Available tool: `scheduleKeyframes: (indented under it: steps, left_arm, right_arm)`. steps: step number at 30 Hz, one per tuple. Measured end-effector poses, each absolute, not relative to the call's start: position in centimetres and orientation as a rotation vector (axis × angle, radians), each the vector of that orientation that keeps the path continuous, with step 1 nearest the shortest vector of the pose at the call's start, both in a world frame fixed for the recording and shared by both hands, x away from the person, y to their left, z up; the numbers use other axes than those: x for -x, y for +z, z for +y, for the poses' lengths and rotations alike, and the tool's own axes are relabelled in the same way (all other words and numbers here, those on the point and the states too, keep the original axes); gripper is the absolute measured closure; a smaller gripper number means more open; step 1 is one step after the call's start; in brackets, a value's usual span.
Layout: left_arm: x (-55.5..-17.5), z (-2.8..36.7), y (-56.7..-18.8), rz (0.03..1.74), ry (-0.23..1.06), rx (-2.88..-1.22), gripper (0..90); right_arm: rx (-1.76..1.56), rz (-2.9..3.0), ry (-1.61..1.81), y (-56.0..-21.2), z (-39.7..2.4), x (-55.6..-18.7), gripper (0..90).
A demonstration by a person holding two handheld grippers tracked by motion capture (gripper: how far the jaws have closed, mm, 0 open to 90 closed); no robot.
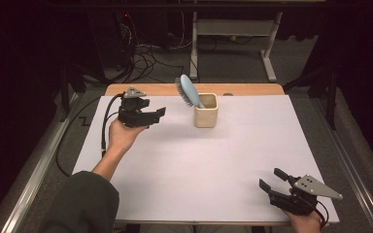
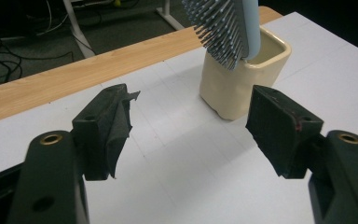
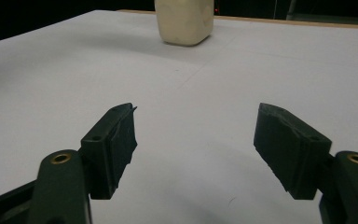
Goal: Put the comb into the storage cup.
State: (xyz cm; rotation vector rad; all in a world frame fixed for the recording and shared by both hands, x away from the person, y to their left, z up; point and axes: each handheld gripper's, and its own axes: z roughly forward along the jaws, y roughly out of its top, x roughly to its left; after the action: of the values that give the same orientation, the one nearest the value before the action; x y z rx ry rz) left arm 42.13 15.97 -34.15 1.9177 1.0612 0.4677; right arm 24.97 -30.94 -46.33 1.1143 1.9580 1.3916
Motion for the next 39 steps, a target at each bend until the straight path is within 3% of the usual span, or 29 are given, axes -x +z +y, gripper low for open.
scheduleKeyframes:
  steps: [39]
  left_arm:
    - [-39.6,18.7,-35.3,1.056,0.507,-1.891,29.6]
  right_arm:
    - [-1.11,1.952,1.382,-46.3,-30.9,-25.0,30.2]
